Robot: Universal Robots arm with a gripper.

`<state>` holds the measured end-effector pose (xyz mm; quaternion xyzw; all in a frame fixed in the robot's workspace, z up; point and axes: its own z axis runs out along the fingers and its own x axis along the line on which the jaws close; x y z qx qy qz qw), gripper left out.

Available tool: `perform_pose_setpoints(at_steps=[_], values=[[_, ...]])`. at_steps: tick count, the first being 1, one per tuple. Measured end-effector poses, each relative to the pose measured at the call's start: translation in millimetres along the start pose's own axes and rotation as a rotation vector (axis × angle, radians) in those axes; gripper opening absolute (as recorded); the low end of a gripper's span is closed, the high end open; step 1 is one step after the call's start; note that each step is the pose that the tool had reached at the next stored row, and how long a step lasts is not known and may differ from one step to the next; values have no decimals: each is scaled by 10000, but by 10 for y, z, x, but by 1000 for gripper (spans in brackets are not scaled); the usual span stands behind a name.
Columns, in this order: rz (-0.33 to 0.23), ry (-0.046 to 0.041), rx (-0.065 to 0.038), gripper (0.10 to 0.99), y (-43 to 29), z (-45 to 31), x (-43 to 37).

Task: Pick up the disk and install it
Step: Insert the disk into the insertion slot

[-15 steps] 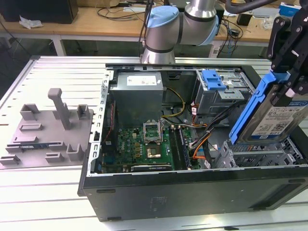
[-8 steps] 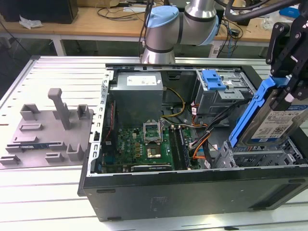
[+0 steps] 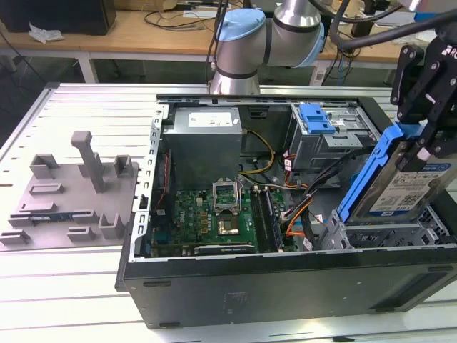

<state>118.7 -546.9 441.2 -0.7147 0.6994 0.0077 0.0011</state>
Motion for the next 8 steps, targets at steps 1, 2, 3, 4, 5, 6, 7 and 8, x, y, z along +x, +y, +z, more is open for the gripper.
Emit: perform_pose_setpoints(at_steps=[1, 2, 3, 4, 5, 6, 7, 8], values=[[-1, 1, 0, 369, 0, 18, 0], [-1, 1, 0, 369, 0, 30, 0], [0, 0, 0, 369, 0, 54, 1], [0, 0, 0, 369, 0, 79, 1], [0, 0, 0, 369, 0, 91, 1], [0, 0, 0, 369, -1, 105, 2], [0, 0, 0, 369, -1, 125, 4], [0, -1, 0, 369, -1, 137, 6]])
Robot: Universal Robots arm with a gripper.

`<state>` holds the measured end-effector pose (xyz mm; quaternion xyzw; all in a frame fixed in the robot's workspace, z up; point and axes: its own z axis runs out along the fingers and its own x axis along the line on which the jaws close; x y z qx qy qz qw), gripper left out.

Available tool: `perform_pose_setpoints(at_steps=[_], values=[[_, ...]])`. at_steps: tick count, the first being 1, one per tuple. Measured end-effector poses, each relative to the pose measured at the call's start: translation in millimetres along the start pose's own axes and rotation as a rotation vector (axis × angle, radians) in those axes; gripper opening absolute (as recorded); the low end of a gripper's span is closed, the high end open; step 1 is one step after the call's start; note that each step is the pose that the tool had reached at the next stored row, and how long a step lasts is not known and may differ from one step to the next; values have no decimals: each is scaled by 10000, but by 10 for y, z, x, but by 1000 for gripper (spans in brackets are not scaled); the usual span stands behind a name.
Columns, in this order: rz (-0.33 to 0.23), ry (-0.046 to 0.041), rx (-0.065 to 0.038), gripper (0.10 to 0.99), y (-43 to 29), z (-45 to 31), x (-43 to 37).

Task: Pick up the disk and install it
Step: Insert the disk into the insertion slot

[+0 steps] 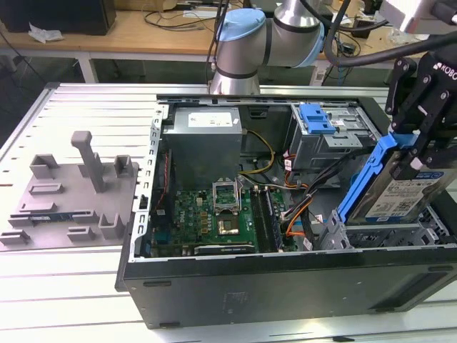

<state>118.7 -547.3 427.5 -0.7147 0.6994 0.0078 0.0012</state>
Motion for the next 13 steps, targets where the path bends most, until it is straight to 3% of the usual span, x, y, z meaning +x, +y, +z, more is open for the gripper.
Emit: perform_pose_setpoints(at_steps=[11, 12, 13], values=[[-1, 1, -1, 369, 0, 278, 61], [-1, 2, 2, 376, 4, 290, 65], [0, -2, 0, 439, 4, 290, 65]])
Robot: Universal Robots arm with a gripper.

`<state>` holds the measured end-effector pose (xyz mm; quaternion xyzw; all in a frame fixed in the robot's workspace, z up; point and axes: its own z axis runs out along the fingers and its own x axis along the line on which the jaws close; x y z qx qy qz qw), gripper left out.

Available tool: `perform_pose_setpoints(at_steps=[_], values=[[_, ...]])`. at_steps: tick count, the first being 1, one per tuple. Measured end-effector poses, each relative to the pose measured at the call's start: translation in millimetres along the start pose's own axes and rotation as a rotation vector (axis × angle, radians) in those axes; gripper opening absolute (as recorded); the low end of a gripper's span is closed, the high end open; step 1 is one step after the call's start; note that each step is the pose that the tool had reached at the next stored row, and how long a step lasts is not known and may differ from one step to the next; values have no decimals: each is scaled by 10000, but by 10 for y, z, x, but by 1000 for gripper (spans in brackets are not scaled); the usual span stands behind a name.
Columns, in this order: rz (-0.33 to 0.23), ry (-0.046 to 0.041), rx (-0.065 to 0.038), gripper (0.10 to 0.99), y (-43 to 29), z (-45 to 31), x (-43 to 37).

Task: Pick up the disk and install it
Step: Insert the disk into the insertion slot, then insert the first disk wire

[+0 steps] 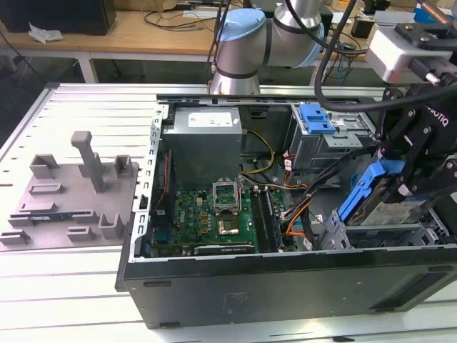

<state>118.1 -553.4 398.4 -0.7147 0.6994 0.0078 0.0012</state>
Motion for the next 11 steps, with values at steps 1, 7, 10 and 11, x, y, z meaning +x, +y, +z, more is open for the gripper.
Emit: perform_pose_setpoints(at_steps=[1, 7, 10, 11], values=[[0, 0, 0, 439, 0, 0, 0], [1, -5, 0, 439, -2, 1, 0], [1, -4, 0, 439, -7, 1, 0], [0, -5, 0, 439, -9, 1, 0]])
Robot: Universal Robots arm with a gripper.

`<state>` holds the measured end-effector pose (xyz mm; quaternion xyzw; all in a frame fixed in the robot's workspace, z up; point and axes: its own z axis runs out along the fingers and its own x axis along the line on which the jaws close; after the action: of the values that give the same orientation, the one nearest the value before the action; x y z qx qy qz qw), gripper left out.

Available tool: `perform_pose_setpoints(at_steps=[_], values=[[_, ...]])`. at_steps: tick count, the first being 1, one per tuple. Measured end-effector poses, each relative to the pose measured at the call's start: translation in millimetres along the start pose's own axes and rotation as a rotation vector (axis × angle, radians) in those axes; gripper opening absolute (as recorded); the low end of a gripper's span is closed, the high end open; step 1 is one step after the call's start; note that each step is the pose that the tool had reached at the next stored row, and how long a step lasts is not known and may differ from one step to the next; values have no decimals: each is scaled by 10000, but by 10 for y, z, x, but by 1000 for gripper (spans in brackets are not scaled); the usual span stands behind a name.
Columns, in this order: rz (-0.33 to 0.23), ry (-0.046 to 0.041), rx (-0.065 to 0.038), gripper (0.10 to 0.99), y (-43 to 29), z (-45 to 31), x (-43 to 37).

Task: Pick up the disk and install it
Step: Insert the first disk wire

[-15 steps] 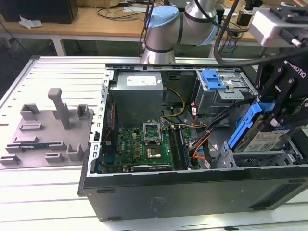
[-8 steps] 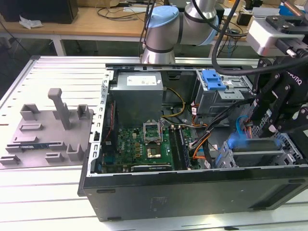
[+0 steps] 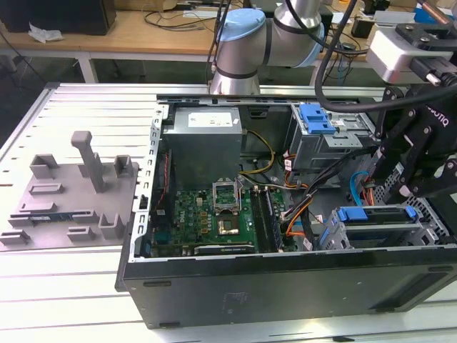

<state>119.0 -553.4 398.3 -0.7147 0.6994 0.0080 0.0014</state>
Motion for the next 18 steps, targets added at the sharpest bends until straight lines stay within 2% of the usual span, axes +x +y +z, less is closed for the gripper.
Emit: perform_pose_setpoints(at_steps=[9, 10, 11, 14, 15, 17, 18], values=[[0, 1, 0, 439, -6, 0, 0], [1, 146, -7, 439, -7, 2, -49], [2, 406, -16, 439, -10, 1, -151], [9, 961, -31, 439, -15, 6, -403], [11, 1252, -57, 439, -16, 6, -463], [15, 1717, -125, 439, -16, 7, -509], [16, 2044, -178, 439, -18, 7, -538]])
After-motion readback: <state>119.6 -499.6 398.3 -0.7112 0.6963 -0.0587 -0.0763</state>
